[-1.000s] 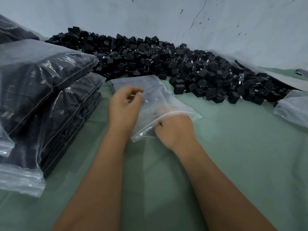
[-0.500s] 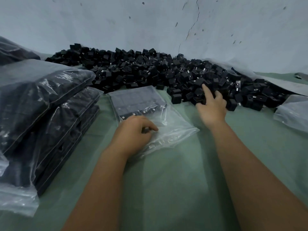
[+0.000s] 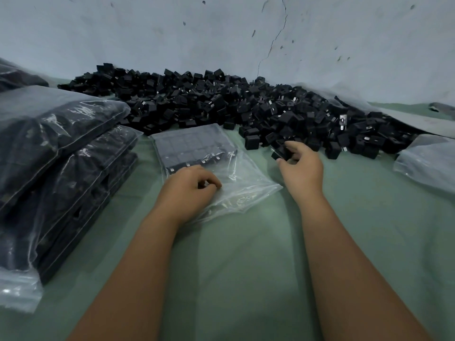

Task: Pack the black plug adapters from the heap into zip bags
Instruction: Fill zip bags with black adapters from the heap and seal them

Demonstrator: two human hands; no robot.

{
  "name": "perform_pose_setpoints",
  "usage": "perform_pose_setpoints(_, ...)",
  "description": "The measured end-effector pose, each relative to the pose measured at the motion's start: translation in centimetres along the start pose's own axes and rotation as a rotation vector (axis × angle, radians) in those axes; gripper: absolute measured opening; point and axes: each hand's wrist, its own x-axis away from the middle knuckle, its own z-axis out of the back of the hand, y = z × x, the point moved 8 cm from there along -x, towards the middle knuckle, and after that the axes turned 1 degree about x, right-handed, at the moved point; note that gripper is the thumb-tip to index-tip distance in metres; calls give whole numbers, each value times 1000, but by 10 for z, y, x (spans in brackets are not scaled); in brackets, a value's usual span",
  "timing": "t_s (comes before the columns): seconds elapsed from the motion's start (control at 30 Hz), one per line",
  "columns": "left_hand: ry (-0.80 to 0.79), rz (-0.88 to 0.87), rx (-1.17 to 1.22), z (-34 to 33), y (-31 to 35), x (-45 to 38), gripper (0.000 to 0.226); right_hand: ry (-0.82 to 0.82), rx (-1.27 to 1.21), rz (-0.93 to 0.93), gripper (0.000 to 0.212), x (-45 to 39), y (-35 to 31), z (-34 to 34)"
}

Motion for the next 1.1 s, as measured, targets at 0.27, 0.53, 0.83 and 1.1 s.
perform_pose_setpoints(0.27,-73,-116,27,2,29,19,34,121,60,152,38,47,-35,12)
perform_pose_setpoints(0.53,-100,-128,-171,-16,44,29,55,64,164,316,33,100,-92,-25)
perform_pose_setpoints(0.83,31,6,109,-5,26,27,10,-65,-202,194,21,116,-84,-17)
perform_pose_setpoints(1.1,212,126,223,7,14,25,14,-121,-135,120,10,116,-81,-27)
